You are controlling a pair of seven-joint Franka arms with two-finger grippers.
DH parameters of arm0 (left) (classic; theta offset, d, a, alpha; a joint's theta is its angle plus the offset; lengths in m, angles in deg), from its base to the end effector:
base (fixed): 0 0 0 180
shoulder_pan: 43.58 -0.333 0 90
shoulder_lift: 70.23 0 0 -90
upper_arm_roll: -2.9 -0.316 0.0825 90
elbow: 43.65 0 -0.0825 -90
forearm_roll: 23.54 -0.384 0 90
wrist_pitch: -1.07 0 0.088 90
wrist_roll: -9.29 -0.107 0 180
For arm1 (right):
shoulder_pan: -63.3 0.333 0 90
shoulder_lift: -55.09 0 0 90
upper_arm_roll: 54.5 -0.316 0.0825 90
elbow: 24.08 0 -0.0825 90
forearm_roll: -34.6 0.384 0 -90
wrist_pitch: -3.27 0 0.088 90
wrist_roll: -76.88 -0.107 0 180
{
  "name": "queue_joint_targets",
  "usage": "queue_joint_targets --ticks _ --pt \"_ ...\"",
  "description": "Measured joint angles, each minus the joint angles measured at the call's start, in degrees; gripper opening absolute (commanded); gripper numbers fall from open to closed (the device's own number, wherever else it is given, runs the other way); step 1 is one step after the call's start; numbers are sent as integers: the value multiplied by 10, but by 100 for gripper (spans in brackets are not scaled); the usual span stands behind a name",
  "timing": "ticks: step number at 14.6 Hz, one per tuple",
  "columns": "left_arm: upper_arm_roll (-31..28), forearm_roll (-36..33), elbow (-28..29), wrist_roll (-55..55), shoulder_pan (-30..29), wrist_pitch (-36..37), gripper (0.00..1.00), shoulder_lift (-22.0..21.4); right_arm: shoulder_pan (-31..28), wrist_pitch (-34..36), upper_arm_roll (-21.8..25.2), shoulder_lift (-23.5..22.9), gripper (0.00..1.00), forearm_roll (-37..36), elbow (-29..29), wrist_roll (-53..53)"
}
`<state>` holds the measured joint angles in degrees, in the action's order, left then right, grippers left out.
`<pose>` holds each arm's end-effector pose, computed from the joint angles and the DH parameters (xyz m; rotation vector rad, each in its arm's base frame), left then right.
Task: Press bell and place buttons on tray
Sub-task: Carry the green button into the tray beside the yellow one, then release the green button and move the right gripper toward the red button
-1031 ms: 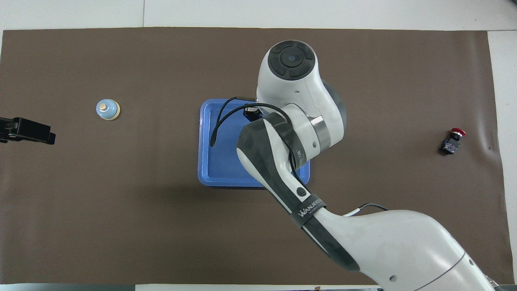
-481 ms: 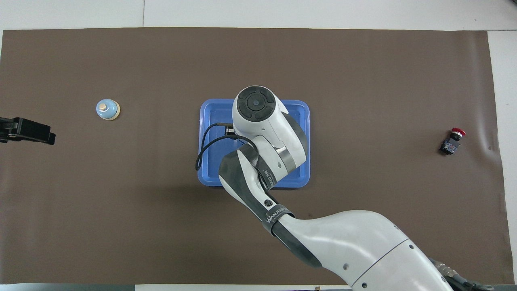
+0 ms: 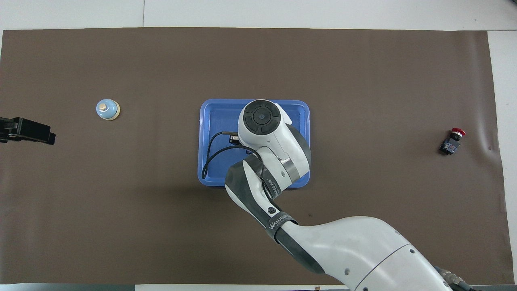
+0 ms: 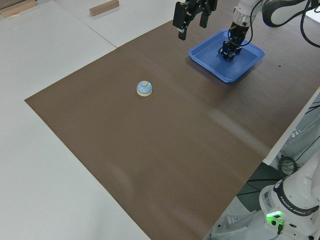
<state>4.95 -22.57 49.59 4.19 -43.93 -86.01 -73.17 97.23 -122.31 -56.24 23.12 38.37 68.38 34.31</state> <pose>0.5322 -0.0182 0.6215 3.1181 -0.1857 -0.0871 0.5615 0.4026 0.3034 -3.0641 0.2502 0.0438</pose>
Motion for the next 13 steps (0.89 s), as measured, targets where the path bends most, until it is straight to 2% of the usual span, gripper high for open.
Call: queue_joint_targets --ticks 3,7,9,13 --pt "0 0 0 0 0 0 100 0 -1 12 4 4 100 0 -9 -38" --pt "0 0 0 0 0 0 100 0 -25 122 34 21 100 0 -83 -57" --pt "0 0 0 0 0 0 100 0 -68 154 47 45 100 0 -103 -50" --pt "0 0 0 0 0 0 100 0 -182 196 52 86 100 -1 -105 52"
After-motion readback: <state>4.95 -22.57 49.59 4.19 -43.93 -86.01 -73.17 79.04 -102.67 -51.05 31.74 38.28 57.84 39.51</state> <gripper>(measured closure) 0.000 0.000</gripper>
